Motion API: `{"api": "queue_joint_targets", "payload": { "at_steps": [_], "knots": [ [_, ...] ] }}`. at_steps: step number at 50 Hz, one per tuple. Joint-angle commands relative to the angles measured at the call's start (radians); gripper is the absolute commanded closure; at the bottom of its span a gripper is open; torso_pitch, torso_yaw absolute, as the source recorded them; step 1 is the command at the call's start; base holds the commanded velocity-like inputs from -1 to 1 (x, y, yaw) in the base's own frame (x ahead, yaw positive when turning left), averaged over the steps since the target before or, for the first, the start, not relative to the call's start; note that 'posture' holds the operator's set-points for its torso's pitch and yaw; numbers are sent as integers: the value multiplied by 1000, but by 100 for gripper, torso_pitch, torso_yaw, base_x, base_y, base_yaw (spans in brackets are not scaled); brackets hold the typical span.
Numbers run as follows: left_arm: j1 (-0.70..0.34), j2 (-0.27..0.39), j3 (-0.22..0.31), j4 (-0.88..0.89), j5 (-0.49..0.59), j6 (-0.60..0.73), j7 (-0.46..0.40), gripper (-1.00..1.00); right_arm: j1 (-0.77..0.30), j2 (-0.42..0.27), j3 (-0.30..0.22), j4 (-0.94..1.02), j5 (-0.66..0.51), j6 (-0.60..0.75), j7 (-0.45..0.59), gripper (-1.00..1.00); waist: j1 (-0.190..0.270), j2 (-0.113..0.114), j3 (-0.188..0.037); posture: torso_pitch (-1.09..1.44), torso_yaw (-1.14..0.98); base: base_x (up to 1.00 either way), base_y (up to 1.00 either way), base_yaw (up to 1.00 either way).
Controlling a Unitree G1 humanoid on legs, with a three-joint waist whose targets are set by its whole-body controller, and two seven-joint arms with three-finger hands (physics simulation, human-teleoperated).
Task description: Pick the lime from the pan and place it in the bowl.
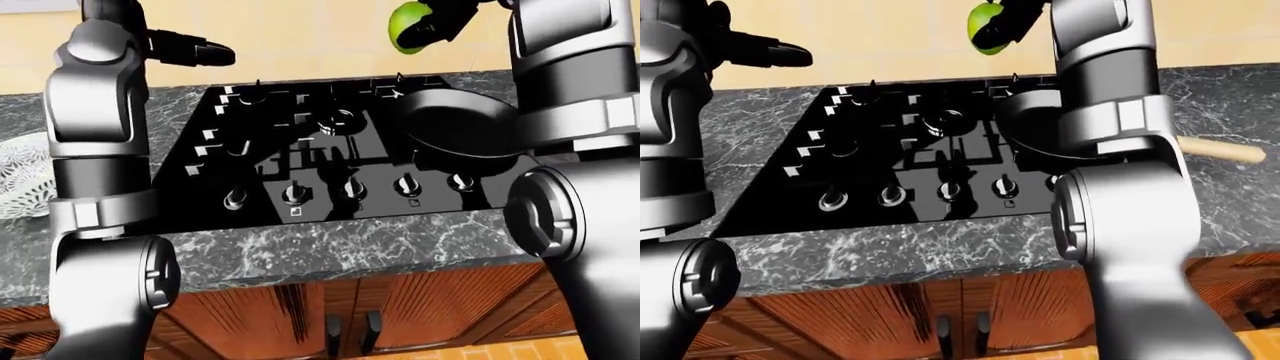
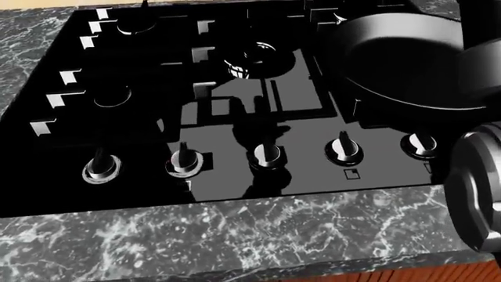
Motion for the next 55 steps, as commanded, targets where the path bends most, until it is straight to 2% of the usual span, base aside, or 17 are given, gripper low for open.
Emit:
{"api": "queue_joint_targets", "payload": {
  "at_steps": [1, 2, 4, 10, 13, 15, 17, 29, 32, 33, 35, 42, 44, 46, 47, 49, 55],
  "knots": [
    [-36, 6, -1, -28, 2, -33, 3, -100, -35, -12, -8, -24, -2, -14, -14, 100, 0, -26, -37, 0, 0, -2, 27, 0],
    [-37, 6, -1, -26, 2, -34, 4, -100, -35, -12, -8, -23, -2, -15, -15, 100, -3, 13, -24, 0, 0, -2, 26, 0],
    [-37, 6, -1, -24, 3, -36, 4, -100, -36, -13, -8, -22, -2, -16, -14, 100, 7, 1, -41, 0, 0, -2, 26, 0],
    [-43, 5, -3, -29, 4, -28, 3, -100, -39, -16, -8, -27, -4, -13, -10, 100, 18, 50, -24, 0, 0, -2, 25, 0],
    [-40, 5, -2, -37, 4, -22, 1, -100, -39, -15, -8, -32, -5, -10, -7, 100, 9, 110, -22, 0, 0, -2, 25, 0],
    [-39, 5, -1, -39, 4, -22, 1, -100, -36, -16, -9, -38, -5, -8, -6, 100, -7, 159, -46, 0, 0, -2, 25, 0],
    [-40, 7, 0, -39, 4, -21, 0, -100, -34, -17, -9, -44, -6, -3, -3, 100, -2, 145, -22, 0, 0, -2, 24, 0],
    [-38, 10, 1, -44, 4, -18, 0, -100, -35, -16, -8, -42, -9, -4, 0, 100, -4, 46, -25, 0, 0, -2, 21, 0],
    [-37, 10, 1, -47, 4, -17, 0, -100, -35, -15, -9, -41, -8, -6, 0, 100, 1, -25, -38, 0, 0, -2, 18, 0],
    [-36, 10, 2, -47, 3, -17, 0, -100, -34, -15, -9, -42, -8, -6, 0, 100, 0, 16, -27, 0, 0, -2, 19, 0],
    [-39, 10, 1, -49, 3, -14, 0, -100, -37, -15, -9, -44, -9, -3, 2, 100, 9, 2, -39, 0, 0, -2, 19, 0],
    [-42, 13, 2, -50, 3, -11, -2, -100, -40, -13, -8, -39, -10, -6, 0, 100, 19, 62, -21, 0, 0, -2, 18, 0],
    [-44, 12, 1, -48, 3, -11, -2, -100, -42, -13, -8, -37, -10, -5, 1, 100, 12, 100, -20, 0, 0, -1, 18, 0],
    [-45, 12, 0, -47, 4, -11, -2, -100, -47, -14, -9, -41, -10, -1, 4, 100, 4, 171, -35, 0, 0, -2, 18, 0],
    [-44, 11, 0, -48, 4, -11, -2, -100, -45, -15, -8, -43, -11, -1, 5, 100, 5, 128, -29, 0, 0, -2, 20, 0],
    [-43, 10, 0, -49, 4, -10, -2, -100, -38, -14, -7, -48, -12, 0, 6, 100, 2, 138, -25, 0, 0, -1, 19, 0],
    [-44, 5, -2, -46, 4, -12, 0, -100, -31, -13, -8, -48, -12, -3, 4, 100, -2, 84, -20, 0, 0, -2, 18, 0]
  ]
}}
